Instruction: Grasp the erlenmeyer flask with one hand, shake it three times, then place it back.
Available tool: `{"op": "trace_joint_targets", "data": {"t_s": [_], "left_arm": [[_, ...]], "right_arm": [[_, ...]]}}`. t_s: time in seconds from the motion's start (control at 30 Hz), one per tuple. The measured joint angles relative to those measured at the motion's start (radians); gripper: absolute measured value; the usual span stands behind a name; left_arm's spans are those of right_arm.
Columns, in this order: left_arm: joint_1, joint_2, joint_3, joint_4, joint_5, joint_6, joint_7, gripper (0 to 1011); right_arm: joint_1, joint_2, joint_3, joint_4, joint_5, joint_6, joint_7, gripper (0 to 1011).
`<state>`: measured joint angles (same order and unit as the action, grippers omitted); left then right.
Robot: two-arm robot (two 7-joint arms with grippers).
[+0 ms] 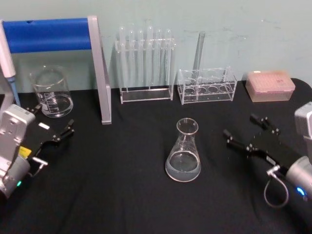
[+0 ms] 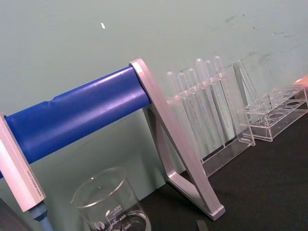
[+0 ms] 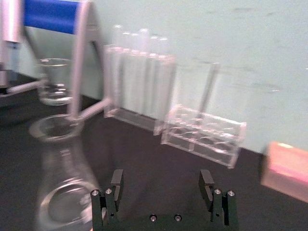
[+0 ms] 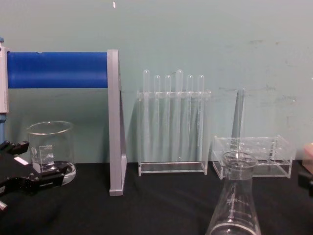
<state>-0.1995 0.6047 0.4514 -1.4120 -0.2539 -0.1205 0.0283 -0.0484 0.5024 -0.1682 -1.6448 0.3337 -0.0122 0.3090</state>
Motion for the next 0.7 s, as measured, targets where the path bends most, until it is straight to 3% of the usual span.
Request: {"op": "trace_joint_targets", "data": {"t_s": [0.13, 0.17, 0.37, 0.47, 0.7], "left_arm": [[0.000, 0.000, 0.000, 0.000, 0.000, 0.000, 0.000, 1001], [0.000, 0.000, 0.000, 0.000, 0.000, 0.000, 0.000, 1001], [0.000, 0.000, 0.000, 0.000, 0.000, 0.000, 0.000, 1001], [0.000, 0.000, 0.000, 0.000, 0.000, 0.000, 0.000, 1001], [0.000, 0.000, 0.000, 0.000, 0.000, 0.000, 0.000, 1001]], "right_arm": [[0.037, -0.032, 0.000, 0.033, -0.046, -0.005, -0.052, 1000], [0.066, -0.059, -0.003, 0.063, -0.091, -0.015, -0.098, 1000], [0.125, -0.113, -0.019, 0.131, -0.216, -0.056, -0.212, 1000], [0.152, -0.137, -0.035, 0.175, -0.305, -0.097, -0.277, 1000], [0.176, -0.159, -0.047, 0.226, -0.375, -0.130, -0.312, 1000]]}}
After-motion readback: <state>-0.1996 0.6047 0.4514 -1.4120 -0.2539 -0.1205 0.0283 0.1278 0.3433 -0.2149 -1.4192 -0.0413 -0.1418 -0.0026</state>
